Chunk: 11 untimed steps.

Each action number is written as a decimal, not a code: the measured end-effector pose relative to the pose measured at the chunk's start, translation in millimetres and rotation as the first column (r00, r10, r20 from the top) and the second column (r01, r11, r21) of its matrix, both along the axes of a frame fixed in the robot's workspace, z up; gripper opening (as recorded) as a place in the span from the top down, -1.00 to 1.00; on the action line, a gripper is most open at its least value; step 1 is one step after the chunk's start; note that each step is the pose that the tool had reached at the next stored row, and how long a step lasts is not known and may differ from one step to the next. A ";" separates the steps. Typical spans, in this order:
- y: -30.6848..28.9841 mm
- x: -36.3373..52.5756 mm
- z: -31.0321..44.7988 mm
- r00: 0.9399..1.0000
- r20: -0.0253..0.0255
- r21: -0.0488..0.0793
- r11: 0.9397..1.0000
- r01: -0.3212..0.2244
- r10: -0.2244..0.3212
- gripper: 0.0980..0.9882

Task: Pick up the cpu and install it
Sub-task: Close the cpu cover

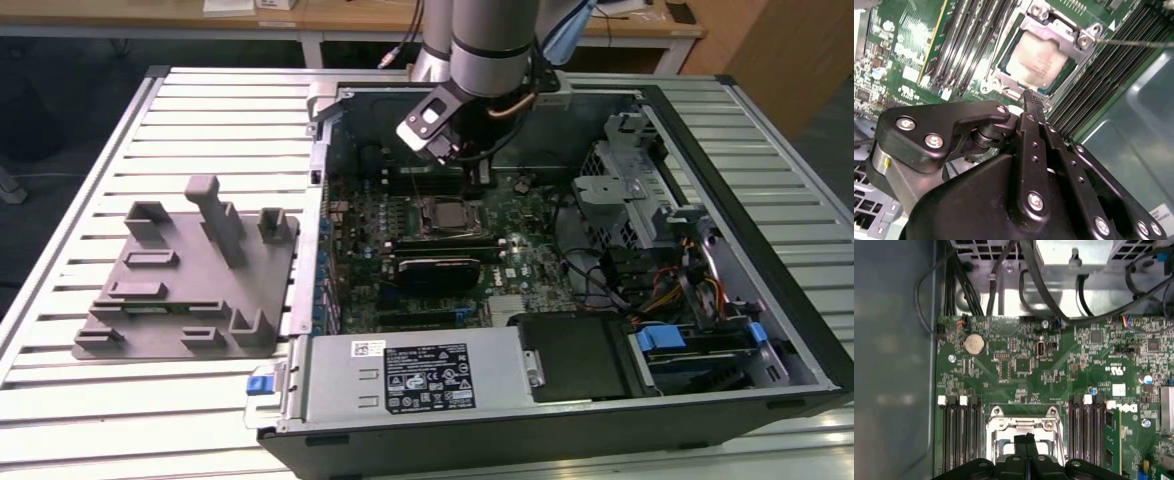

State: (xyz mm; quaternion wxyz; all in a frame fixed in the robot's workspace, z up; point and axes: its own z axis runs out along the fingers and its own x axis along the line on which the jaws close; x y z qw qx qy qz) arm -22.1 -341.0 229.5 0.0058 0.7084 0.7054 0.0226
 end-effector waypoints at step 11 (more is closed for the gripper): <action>-0.8 -7.4 -6.9 1.000 -0.001 -0.001 1.000 0.000 0.000 0.98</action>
